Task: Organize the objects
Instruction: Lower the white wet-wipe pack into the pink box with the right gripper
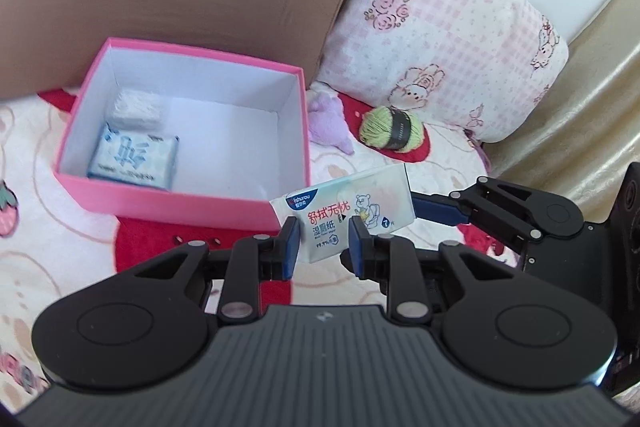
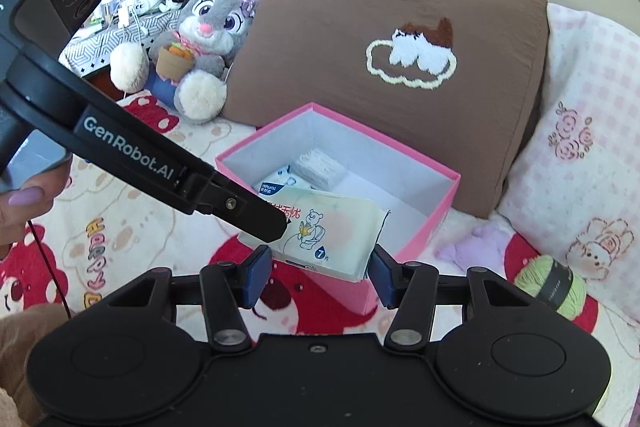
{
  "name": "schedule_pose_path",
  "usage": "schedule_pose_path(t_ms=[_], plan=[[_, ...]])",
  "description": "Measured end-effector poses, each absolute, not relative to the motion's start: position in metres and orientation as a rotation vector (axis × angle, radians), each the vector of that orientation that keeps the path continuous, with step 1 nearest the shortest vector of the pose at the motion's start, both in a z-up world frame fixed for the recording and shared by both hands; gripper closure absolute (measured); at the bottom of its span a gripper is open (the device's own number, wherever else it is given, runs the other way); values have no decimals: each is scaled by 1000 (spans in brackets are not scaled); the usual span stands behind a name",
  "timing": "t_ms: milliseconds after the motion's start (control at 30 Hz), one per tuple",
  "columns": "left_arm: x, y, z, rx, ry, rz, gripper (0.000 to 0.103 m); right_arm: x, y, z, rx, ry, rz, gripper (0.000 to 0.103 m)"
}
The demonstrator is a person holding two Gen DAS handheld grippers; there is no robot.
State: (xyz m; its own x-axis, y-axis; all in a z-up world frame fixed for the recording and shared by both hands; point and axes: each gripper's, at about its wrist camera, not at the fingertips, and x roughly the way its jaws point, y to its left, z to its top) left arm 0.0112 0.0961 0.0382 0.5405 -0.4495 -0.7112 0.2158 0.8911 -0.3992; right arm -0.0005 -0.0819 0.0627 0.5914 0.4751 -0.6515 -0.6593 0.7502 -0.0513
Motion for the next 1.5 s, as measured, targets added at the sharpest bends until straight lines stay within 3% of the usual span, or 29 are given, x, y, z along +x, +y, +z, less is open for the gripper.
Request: schedule_pose_path(t_ms=[300, 600, 667, 833, 1500], plan=[[81, 121, 43, -298, 975, -347, 79, 46, -55, 67, -191, 672, 660, 48], [145, 128, 17, -271, 1035, -280, 80, 117, -31, 30, -114, 810, 633, 48], [159, 128, 10, -250, 1034, -295, 74, 128, -28, 24, -86, 820, 615, 48], [181, 135, -2, -264, 991, -289, 73, 153, -16, 9, -68, 891, 590, 48], [268, 148, -102, -285, 1091, -236, 73, 247, 32, -71, -183, 1049, 513, 49]])
